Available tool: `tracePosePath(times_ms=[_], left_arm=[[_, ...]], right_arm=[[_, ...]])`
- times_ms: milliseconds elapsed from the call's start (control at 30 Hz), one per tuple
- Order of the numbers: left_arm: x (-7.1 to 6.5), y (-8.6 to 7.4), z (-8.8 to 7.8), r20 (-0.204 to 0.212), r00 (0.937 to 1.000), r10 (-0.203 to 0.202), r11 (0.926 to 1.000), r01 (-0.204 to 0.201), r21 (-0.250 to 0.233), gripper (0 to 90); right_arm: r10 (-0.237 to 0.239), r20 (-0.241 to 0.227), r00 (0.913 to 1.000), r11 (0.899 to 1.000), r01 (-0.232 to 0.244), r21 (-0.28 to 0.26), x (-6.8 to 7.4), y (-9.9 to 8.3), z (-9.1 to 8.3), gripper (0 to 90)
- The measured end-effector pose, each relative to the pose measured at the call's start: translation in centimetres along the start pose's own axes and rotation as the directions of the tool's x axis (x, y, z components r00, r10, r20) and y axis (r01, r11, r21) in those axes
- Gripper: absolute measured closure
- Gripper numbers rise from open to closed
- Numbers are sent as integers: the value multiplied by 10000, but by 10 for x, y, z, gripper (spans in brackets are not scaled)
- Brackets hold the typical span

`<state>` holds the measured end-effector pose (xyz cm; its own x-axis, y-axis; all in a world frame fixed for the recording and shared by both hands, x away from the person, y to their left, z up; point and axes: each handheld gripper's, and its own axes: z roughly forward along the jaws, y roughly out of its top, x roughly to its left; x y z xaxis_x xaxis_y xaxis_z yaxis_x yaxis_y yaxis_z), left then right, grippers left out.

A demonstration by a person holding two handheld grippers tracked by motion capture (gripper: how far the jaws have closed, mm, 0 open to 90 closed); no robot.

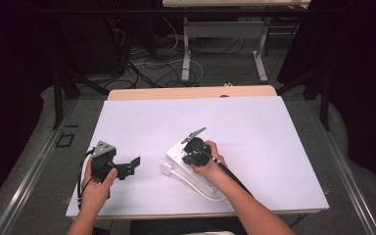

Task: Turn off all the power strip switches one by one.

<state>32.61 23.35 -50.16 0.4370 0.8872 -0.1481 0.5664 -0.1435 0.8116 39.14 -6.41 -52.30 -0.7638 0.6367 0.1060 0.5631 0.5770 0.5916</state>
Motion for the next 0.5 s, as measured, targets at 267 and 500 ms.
tracePosePath(times_ms=[267,500], left_arm=[[0,0,0,-7,10000,-3,10000,3,-24,6],[0,0,0,-11,10000,-21,10000,21,-32,6]], right_arm=[[100,-4,10000,10000,-100,-2,0,0,0,900],[129,-17,9999,9999,-129,16,0,0,0,900]])
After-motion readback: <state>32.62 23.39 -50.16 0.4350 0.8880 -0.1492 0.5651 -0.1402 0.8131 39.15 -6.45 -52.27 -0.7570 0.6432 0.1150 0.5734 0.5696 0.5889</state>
